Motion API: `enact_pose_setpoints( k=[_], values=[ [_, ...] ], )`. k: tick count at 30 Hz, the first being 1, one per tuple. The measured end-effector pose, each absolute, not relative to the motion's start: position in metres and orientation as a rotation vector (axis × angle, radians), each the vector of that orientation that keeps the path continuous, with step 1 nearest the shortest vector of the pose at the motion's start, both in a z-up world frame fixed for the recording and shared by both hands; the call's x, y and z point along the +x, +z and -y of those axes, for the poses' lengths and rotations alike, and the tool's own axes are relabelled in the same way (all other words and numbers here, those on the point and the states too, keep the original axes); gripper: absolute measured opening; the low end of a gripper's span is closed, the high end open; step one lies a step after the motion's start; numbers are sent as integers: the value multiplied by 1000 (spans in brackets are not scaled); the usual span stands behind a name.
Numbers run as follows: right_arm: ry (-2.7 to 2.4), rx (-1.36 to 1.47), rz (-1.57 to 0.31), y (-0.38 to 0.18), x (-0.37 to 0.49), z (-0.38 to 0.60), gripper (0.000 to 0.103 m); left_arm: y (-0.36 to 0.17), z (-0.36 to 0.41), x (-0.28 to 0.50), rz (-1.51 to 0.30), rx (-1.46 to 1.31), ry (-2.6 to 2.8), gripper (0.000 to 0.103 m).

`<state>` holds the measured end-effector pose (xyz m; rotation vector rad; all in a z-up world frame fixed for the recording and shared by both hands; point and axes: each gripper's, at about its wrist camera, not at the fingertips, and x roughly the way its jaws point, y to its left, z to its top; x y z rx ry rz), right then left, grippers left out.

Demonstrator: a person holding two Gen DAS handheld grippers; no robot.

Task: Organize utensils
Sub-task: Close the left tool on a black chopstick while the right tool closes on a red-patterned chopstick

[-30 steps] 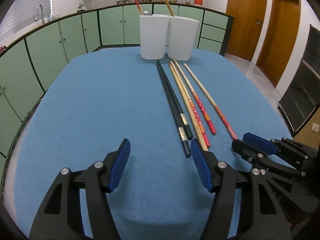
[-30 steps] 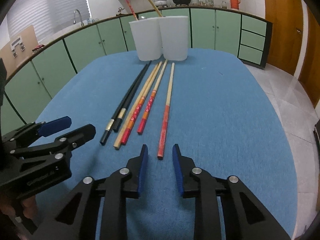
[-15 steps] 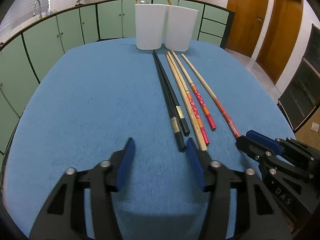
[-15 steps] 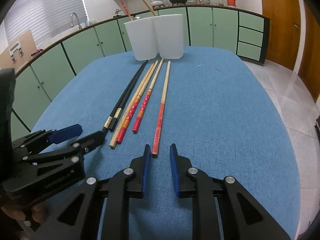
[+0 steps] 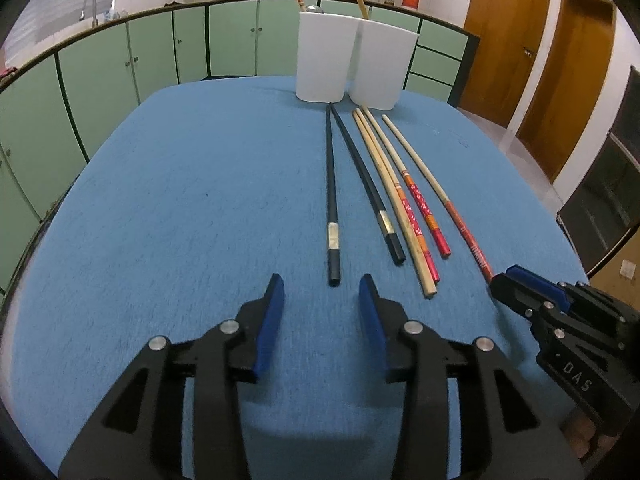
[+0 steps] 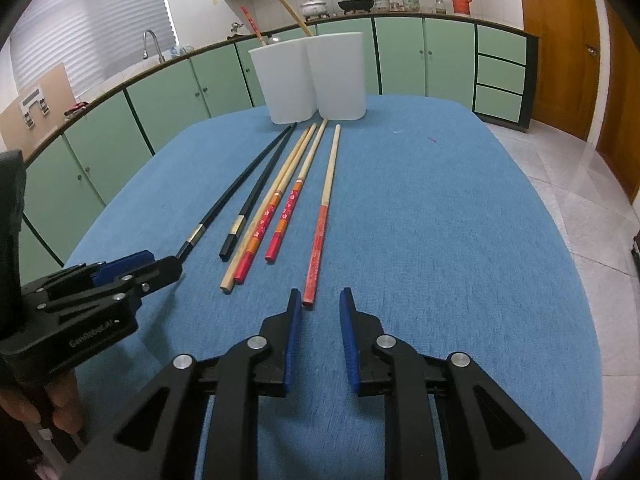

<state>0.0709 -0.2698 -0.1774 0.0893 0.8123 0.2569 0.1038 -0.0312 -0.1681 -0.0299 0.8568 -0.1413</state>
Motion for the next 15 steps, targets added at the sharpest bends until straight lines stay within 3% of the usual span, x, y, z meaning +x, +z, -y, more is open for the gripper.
enact_pose_setpoints(
  k=[15],
  values=[
    [268,40,-811,-178,73,259,19,-169,27,109,-859,-61,-149,39]
  ],
)
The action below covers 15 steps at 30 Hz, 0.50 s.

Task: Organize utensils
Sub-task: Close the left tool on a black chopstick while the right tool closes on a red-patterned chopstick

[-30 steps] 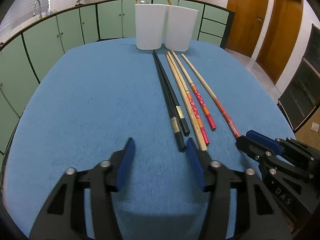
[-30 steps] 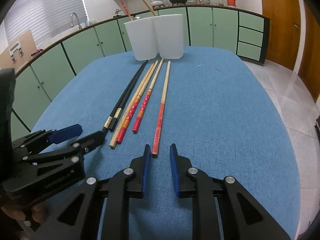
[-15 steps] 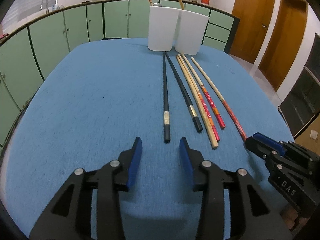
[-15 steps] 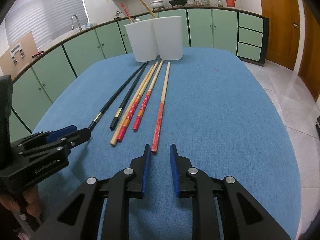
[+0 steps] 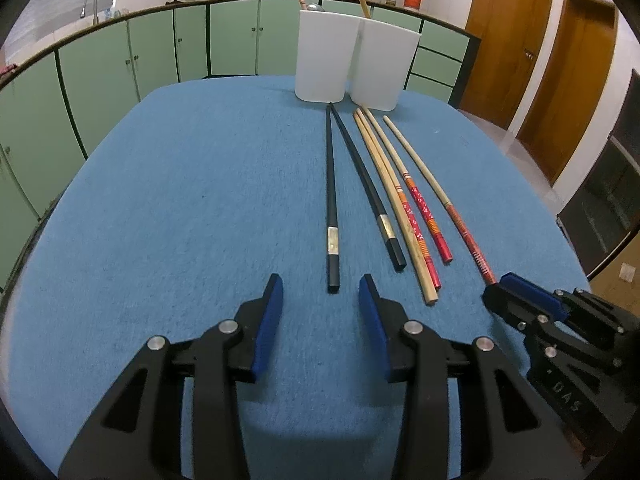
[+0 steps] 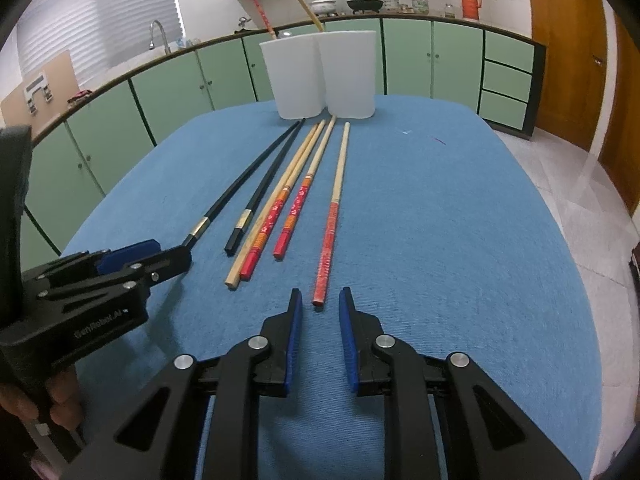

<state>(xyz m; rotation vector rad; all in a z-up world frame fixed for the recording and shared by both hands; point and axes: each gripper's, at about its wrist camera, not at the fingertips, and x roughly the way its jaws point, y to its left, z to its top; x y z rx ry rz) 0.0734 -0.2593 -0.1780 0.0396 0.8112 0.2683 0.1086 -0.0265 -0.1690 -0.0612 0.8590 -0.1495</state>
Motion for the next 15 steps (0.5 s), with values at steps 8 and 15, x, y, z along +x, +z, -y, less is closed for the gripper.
enact_pose_setpoints(
  k=[8,15],
  values=[
    [261,35,-817,-179,76,258,15,-170,23,106,-855,-49,-143,40],
    [246,-5,-818,-179,78,252,7,-170,28,111,-862,-49,-147,45]
  ],
)
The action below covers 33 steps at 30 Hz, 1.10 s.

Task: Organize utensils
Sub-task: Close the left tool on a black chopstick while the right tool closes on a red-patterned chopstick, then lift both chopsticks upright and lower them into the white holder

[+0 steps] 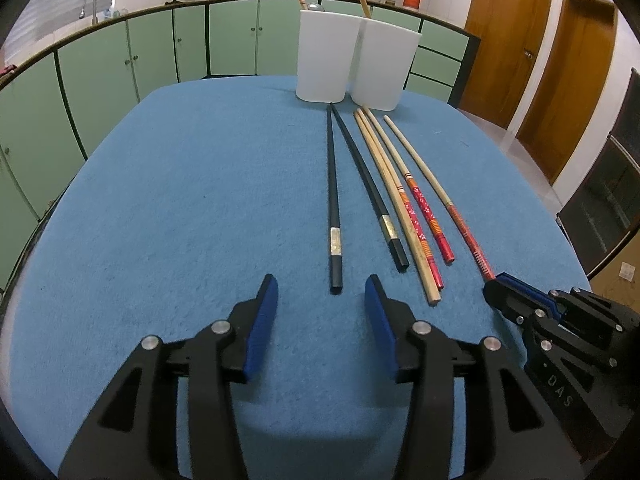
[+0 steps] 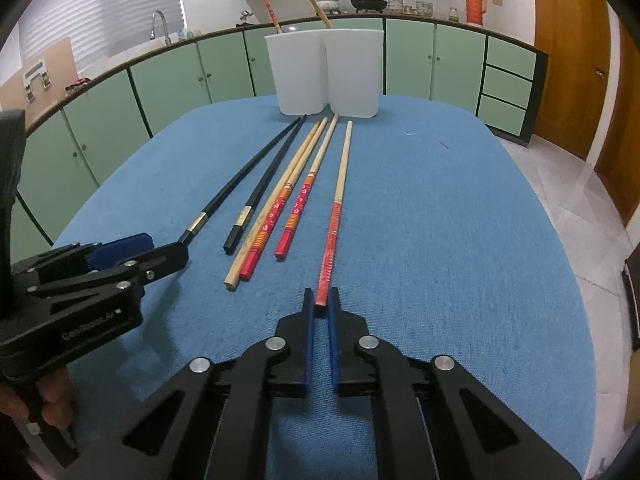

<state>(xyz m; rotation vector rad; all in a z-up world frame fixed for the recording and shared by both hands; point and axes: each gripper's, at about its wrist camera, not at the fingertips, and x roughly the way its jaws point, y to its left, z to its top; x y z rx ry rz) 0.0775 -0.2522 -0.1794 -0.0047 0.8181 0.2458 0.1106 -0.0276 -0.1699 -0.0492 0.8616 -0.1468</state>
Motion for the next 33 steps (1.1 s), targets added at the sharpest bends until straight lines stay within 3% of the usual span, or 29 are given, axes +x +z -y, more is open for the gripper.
enact_pose_setpoints(
  k=[4,9,10,25,33],
  values=[
    [249,3,-820,-179,78,254,7,-170,29,116,-868,-68,-146,44],
    [255,19,-820,-179,77,256,7,-171,29,119,-874,-79,-143,14],
    [255,20,-821,-179,78,256,7,-172,29,119,-875,-82,-147,12],
    [248,20,-818,-176,77,258,6,-168,35,117,-874,-52,-136,6],
    [214,8,-744,-144,69,273,6,-124,31,97,-746,10,-125,6]
  ],
)
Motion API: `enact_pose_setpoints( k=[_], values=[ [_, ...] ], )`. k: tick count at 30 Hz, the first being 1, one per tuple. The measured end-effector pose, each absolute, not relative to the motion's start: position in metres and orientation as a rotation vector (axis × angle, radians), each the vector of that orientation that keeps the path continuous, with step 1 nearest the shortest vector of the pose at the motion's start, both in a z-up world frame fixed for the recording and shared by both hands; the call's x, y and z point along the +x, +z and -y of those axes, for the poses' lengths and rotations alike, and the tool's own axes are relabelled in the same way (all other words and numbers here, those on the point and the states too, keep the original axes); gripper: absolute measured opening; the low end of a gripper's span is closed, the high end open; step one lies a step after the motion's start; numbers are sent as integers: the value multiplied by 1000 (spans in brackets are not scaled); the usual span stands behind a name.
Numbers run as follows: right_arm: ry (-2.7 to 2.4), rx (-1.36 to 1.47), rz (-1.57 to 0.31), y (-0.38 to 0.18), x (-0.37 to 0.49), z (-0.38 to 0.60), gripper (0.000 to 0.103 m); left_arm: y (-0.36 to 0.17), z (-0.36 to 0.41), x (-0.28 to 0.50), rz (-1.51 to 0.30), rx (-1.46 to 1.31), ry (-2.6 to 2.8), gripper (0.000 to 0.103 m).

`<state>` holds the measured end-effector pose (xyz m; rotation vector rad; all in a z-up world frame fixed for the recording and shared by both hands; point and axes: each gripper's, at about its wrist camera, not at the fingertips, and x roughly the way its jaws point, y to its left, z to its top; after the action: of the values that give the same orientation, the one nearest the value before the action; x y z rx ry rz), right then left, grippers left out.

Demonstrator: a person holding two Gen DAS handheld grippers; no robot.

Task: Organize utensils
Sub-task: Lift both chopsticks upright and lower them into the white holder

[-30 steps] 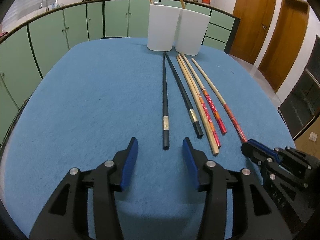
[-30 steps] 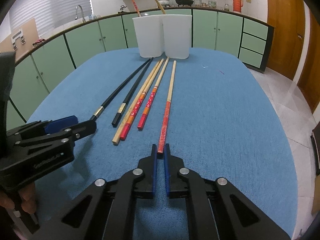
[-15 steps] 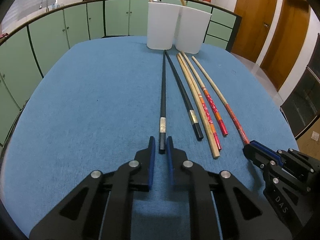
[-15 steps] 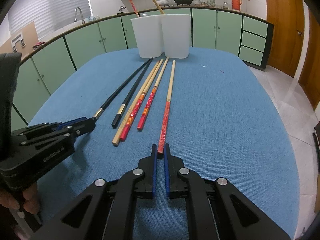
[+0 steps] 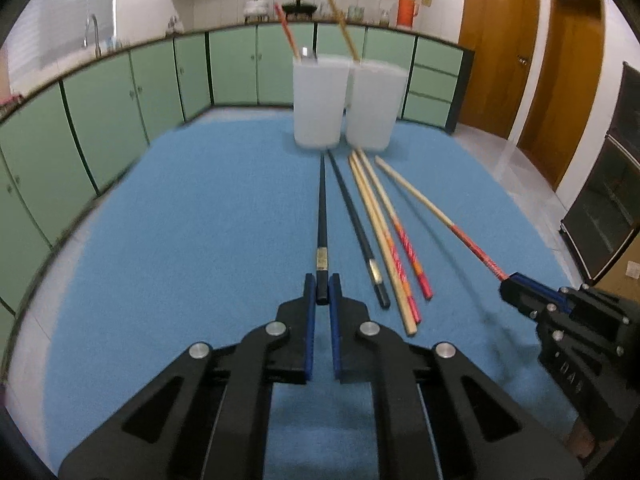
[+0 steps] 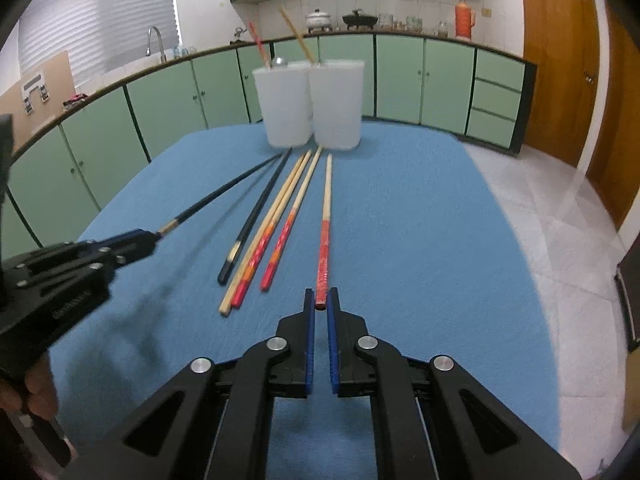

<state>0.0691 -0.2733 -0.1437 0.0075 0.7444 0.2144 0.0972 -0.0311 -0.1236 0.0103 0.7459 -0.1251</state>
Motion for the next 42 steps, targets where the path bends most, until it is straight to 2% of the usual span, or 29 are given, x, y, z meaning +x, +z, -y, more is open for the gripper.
enact_pose_setpoints(
  k=[20,42],
  values=[
    [254,37,-515,-13,87,308,6,-8,18,119,-511,-52,-173,6],
    [337,14,-386,71,125,306,6,64,15,151,-373,-102,-213,6]
  ],
)
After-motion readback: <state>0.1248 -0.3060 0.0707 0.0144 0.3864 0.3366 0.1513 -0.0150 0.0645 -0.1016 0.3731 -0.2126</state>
